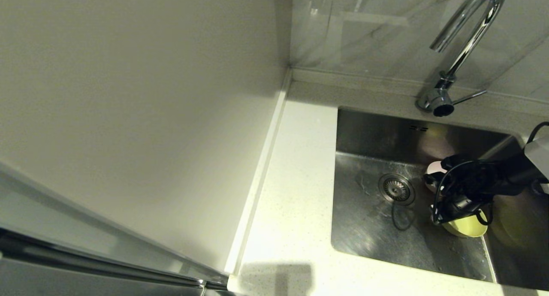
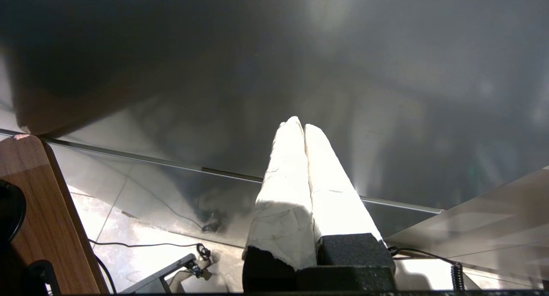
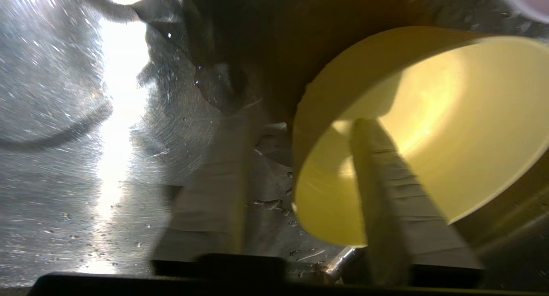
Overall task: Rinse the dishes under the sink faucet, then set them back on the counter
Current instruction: Put a bowl into the sink
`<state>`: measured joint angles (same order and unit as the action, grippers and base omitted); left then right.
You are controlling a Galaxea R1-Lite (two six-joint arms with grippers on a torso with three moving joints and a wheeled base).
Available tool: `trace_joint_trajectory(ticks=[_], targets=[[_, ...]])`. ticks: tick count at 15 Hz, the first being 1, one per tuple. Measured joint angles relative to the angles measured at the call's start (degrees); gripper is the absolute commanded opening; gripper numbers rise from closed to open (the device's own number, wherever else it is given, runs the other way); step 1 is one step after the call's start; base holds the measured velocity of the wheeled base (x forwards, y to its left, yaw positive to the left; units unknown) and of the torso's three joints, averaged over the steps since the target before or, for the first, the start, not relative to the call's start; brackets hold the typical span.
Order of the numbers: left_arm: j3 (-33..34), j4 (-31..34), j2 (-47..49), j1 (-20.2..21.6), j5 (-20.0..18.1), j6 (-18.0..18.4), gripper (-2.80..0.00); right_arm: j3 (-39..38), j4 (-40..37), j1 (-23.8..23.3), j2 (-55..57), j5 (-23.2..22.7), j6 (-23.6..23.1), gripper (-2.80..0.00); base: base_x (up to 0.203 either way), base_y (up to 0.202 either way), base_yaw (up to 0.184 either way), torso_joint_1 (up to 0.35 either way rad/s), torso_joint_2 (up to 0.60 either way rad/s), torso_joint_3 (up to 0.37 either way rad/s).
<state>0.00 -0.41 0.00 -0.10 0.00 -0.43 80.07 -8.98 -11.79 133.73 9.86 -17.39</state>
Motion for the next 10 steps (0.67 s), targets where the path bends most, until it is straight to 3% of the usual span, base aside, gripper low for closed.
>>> trace_joint_trajectory(ticks=[10], targets=[[0.0, 0.0, 0.0, 0.0, 0.0, 0.0, -2.8, -6.4, -2.8, -2.0, -14.3, -1.6, 6.8, 0.0, 0.0, 0.0, 0.0, 0.0, 0.0, 0.0]])
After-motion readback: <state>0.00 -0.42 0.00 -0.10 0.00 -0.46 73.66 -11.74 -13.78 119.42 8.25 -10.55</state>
